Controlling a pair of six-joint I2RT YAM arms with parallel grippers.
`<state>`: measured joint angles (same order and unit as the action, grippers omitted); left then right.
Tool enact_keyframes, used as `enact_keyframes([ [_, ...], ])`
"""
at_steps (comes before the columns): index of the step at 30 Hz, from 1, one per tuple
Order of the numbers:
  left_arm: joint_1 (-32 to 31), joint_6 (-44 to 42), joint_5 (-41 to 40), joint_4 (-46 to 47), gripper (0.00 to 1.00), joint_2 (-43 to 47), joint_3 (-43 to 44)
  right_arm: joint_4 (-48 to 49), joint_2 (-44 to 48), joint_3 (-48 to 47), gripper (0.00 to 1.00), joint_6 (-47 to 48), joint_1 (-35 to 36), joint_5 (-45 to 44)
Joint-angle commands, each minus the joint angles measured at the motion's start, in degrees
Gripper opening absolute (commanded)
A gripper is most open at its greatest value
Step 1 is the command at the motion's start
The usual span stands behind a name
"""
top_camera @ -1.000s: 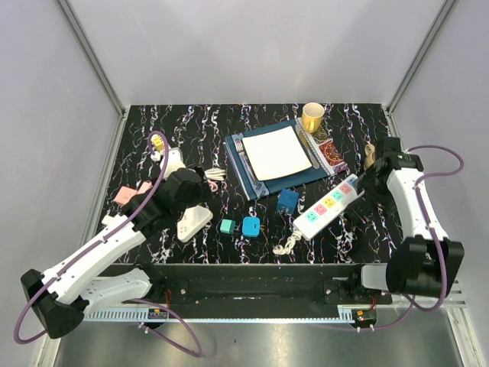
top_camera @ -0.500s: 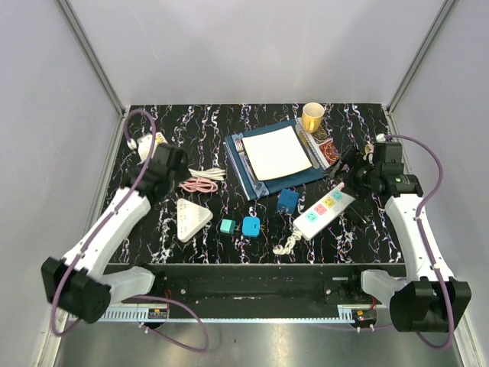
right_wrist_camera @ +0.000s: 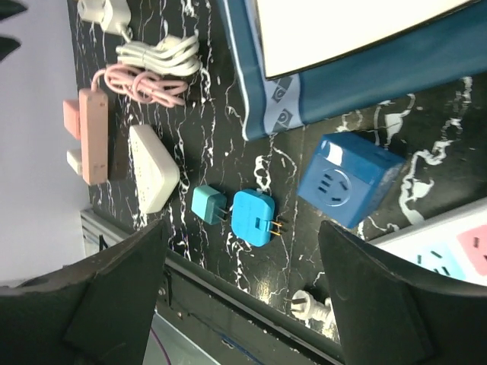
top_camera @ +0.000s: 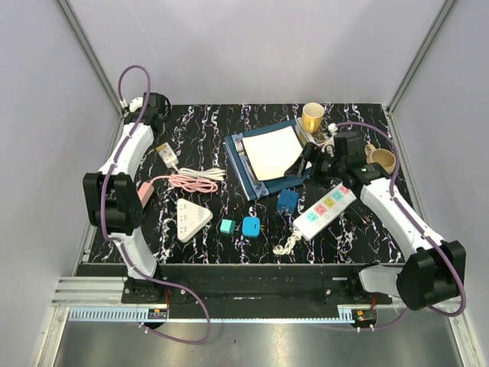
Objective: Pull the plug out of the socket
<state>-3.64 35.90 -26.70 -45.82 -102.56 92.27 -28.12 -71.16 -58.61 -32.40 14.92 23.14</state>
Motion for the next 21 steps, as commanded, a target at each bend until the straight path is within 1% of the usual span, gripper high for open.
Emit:
enact_keyframes([
  [1,1.00,-2.76,2.53,0.21,0.66,-5.35,7.21,4.21,-1.97,-4.49,0.84,-0.55,4.15,-1.77],
  [5,1.18,-3.03,4.11,0.29,0.65,-11.15,10.21,4.13,-3.64,-5.37,0.84,-0.03,6.09,-2.57],
  [14,1.27,-2.94,5.61,0.47,0.63,-17.23,11.09,4.65,-8.99,-9.41,0.84,0.15,8.81,-4.33],
  [17,1.44,-2.94,5.69,0.73,0.62,-17.67,10.83,7.02,-12.33,-11.52,0.84,0.41,9.60,-5.90],
  [18,1.53,-3.03,5.69,1.00,0.62,-17.84,10.83,9.64,-14.34,-12.40,0.84,-0.11,9.52,-6.34],
  [20,1.53,-3.46,5.78,1.44,0.61,-18.20,10.74,12.29,-16.72,-13.98,0.85,-0.99,9.52,-5.83],
  [21,1.62,-3.73,5.78,1.70,0.61,-18.29,10.65,14.39,-19.52,-16.16,0.84,-2.04,9.60,-4.95],
])
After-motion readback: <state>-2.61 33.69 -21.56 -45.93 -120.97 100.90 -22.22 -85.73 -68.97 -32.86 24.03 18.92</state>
